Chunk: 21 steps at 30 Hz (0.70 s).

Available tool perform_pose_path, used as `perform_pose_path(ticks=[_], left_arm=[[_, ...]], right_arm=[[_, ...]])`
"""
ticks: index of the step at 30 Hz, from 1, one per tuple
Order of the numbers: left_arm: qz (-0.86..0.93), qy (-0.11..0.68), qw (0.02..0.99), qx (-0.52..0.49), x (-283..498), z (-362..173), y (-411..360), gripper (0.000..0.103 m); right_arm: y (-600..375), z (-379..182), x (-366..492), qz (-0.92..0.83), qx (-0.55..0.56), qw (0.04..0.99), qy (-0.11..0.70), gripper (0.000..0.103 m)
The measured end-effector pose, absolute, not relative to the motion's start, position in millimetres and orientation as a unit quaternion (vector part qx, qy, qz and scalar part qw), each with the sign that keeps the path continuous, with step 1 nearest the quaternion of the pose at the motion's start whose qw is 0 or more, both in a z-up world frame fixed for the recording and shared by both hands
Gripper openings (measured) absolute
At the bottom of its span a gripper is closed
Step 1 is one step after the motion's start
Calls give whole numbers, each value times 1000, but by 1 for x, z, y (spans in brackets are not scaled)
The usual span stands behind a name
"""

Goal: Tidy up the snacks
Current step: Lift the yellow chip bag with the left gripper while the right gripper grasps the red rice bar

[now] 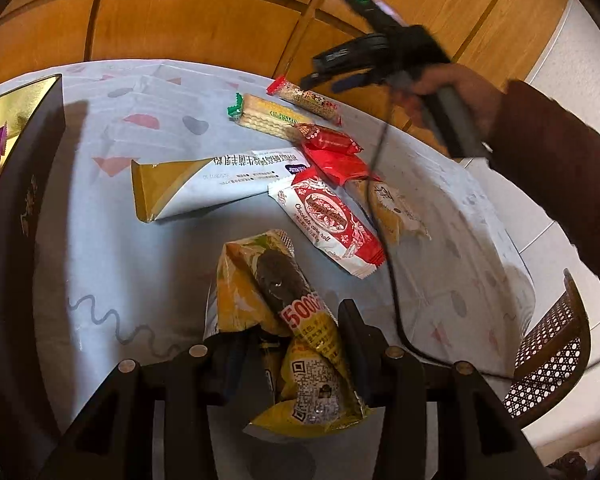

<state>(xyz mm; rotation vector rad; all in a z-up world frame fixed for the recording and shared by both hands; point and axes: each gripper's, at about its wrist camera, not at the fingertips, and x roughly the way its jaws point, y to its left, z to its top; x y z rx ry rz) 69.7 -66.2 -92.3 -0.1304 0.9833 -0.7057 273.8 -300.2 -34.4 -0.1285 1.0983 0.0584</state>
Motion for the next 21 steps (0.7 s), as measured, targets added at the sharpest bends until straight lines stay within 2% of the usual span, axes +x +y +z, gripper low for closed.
perform_pose_path(ticks=[6, 7, 8, 11, 16, 21], left_arm=[[-333, 464, 818, -68, 71, -93, -64, 45], [-332, 464, 818, -69, 71, -93, -64, 45], [-332, 464, 818, -69, 71, -93, -63, 45], [-331, 463, 819, -69, 70, -93, -64, 45], [-329, 461, 821, -67, 70, -93, -65, 45], [-320, 460, 825, -68, 69, -93, -66, 45]], right_arm=[[-289, -62, 315, 32, -120, 824, 552, 58], [-290, -64, 317, 24, -130, 824, 550, 55], [-293, -67, 318, 16, -128, 822, 555, 41], [-302, -63, 308, 20, -103, 826, 554, 33], [-326, -59, 259, 1, -99, 816, 570, 31], [-372, -53, 187, -31, -46, 793, 607, 32]])
